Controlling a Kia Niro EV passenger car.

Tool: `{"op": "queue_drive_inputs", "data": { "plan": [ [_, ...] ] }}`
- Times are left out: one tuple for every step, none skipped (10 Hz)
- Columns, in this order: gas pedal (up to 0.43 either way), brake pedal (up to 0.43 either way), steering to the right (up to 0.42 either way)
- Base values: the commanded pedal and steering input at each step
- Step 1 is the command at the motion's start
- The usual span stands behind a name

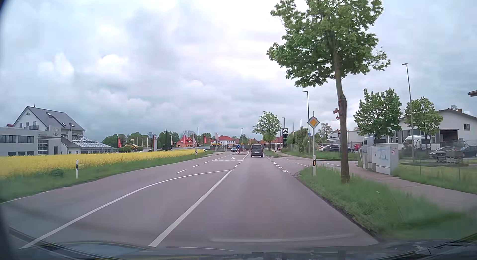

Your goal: Follow the waypoints while adhering to traffic rules and regulations

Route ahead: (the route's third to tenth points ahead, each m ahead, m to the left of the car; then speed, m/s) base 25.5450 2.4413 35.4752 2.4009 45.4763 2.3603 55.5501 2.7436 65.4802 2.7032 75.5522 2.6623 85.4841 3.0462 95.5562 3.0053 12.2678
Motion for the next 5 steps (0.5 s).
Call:
{"op": "queue_drive_inputs", "data": {
  "plan": [
    [0.150,0.012,0.001],
    [0.150,0.012,0.001],
    [0.150,0.012,0.000],
    [0.150,0.012,-0.001],
    [0.150,0.012,-0.002]
  ]
}}
